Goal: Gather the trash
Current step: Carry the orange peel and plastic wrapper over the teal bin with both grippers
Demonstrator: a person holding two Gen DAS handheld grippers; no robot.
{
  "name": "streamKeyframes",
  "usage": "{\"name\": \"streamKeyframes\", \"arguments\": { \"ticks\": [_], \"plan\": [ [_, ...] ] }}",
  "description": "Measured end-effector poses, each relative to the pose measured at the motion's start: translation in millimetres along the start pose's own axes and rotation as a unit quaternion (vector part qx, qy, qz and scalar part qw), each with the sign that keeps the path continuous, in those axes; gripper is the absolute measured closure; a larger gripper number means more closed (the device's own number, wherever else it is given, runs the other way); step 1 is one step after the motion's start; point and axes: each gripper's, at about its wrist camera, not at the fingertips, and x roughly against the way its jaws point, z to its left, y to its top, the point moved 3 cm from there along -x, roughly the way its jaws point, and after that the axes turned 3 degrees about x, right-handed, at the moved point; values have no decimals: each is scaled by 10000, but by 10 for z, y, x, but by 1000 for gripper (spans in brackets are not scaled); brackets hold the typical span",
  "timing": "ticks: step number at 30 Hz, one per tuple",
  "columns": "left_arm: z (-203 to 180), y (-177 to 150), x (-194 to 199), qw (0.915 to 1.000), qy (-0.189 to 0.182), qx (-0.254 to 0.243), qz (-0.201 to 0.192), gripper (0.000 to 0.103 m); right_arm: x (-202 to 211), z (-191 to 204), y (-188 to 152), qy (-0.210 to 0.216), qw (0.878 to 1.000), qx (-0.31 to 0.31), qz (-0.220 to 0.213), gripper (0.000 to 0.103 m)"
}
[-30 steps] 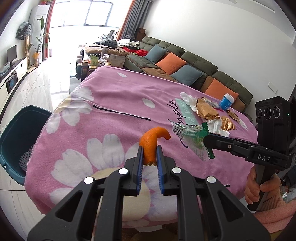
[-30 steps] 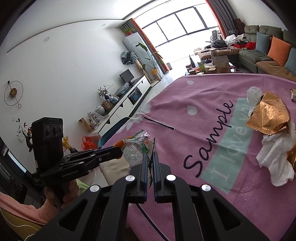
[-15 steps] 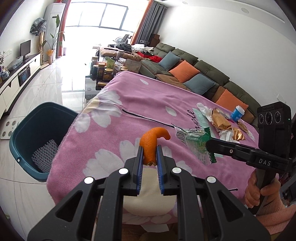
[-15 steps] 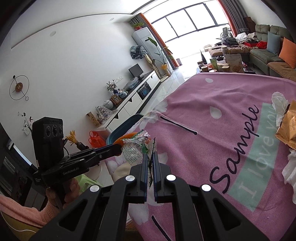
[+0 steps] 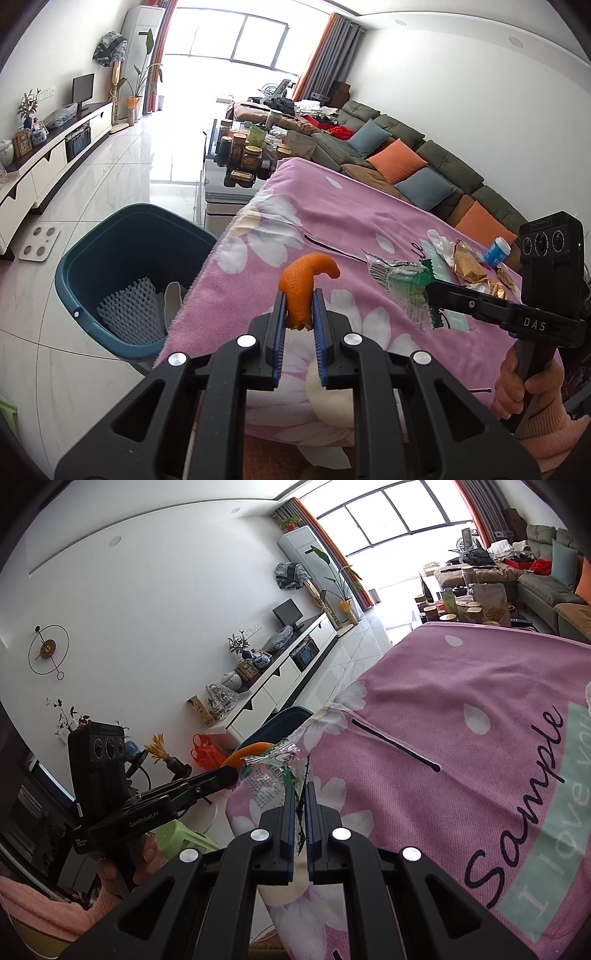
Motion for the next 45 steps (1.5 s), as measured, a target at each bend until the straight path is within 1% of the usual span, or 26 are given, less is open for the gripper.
{"name": "streamKeyframes", "arguments": {
  "ticks": [6,15,33,45],
  "plan": [
    [91,24,66,9999,117,76,-79,89,-138,62,62,133,9999,46,95,99],
    [174,42,111,9995,199,180,-156,89,-300,165,129,215,9994,172,220,99],
    [431,120,205,9974,538,375,-299,89,-589,334,290,360,9978,374,406,99],
    [546,160,195,9962,635,487,-342,89,-792,403,362,426,9967,427,540,99]
  ]
}}
